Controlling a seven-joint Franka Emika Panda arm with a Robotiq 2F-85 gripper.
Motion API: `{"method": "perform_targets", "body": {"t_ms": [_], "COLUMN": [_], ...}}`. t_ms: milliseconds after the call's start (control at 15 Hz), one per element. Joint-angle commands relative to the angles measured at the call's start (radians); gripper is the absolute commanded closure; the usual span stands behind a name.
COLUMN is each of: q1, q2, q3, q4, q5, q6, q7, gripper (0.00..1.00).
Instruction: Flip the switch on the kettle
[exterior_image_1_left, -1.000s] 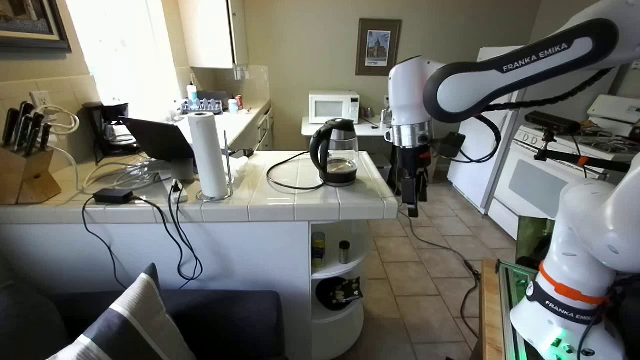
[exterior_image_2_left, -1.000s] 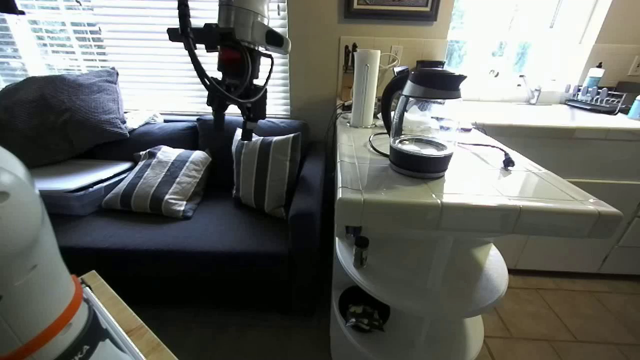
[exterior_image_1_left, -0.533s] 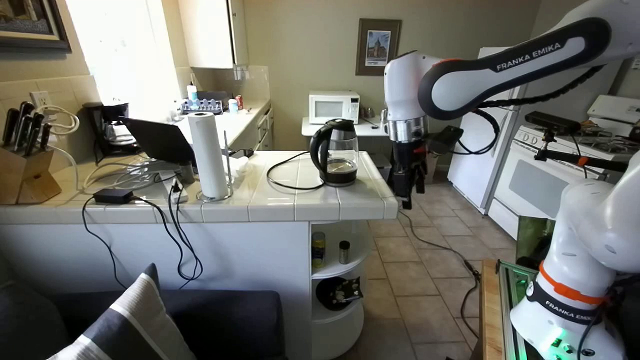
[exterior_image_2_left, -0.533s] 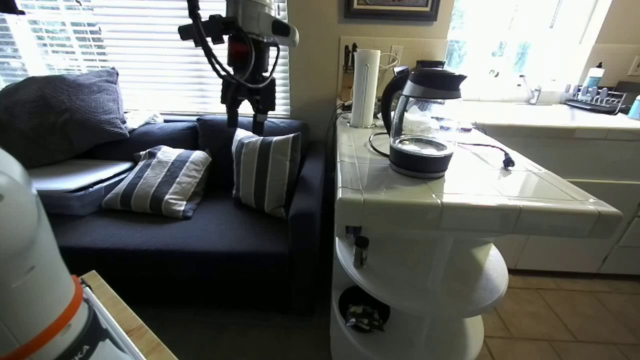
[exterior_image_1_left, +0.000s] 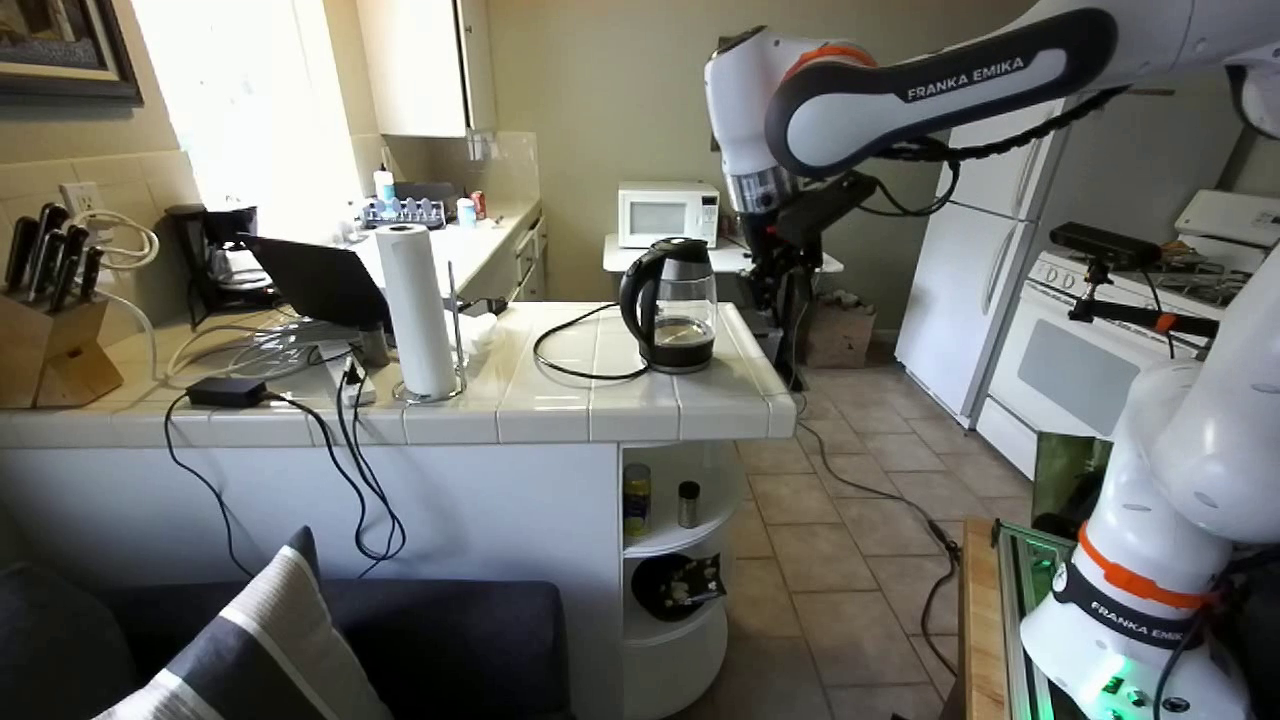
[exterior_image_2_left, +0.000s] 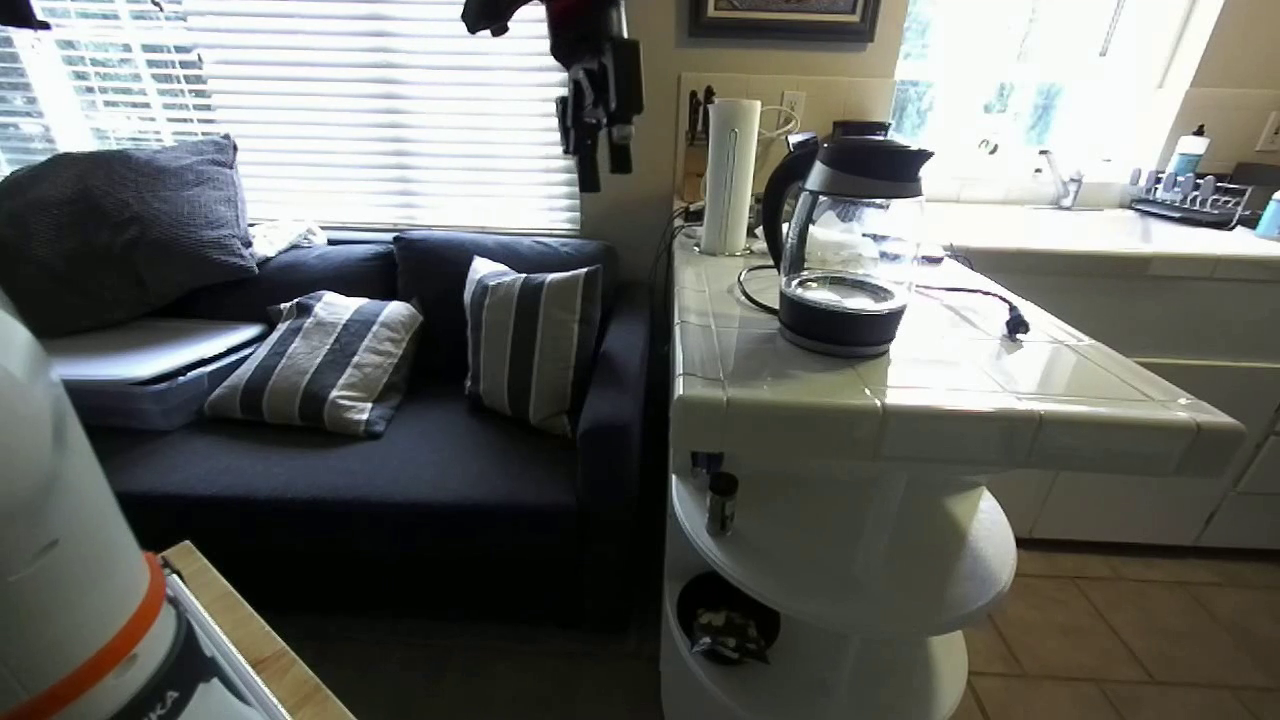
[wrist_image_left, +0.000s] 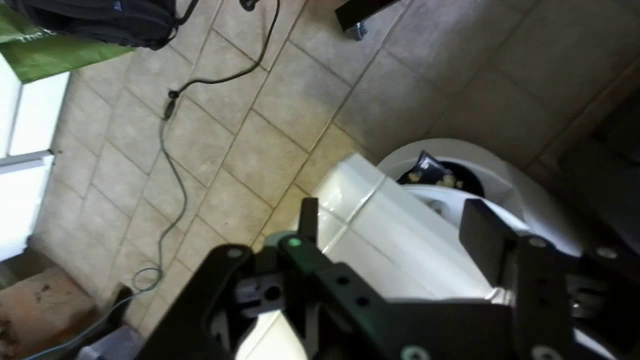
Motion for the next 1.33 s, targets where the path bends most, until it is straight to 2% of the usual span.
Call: {"method": "perform_targets", "body": {"t_ms": [0, 200, 267, 400, 667, 933, 1000, 1267], "q1": [0.006, 0.043, 0.058, 0.091, 0.15, 0.188, 0.183, 0.191], "q2": [0.164, 0.272, 0.304, 0.365, 0.492, 0.587, 0.525, 0.538], "q3": [0.006, 0.0, -0.004, -0.015, -0.04, -0.066, -0.069, -0.079], "q4": [0.233, 0.391, 0.433, 0.508, 0.661, 0.77, 0.693, 0.708], "q5": [-0.112, -0.211, -0.252, -0.339, -0.431, -0.477, -0.44, -0.443], "q6": [-0.142, -0.202, -0.202, -0.174, -0.182, -0.132, -0.14, -0.139], "q7": [0.152, 0.288, 0.328, 0.402, 0.467, 0.427, 0.437, 0.437], "gripper": [0.58, 0.8, 0.89, 1.0, 1.0, 1.0, 1.0, 0.99]}}
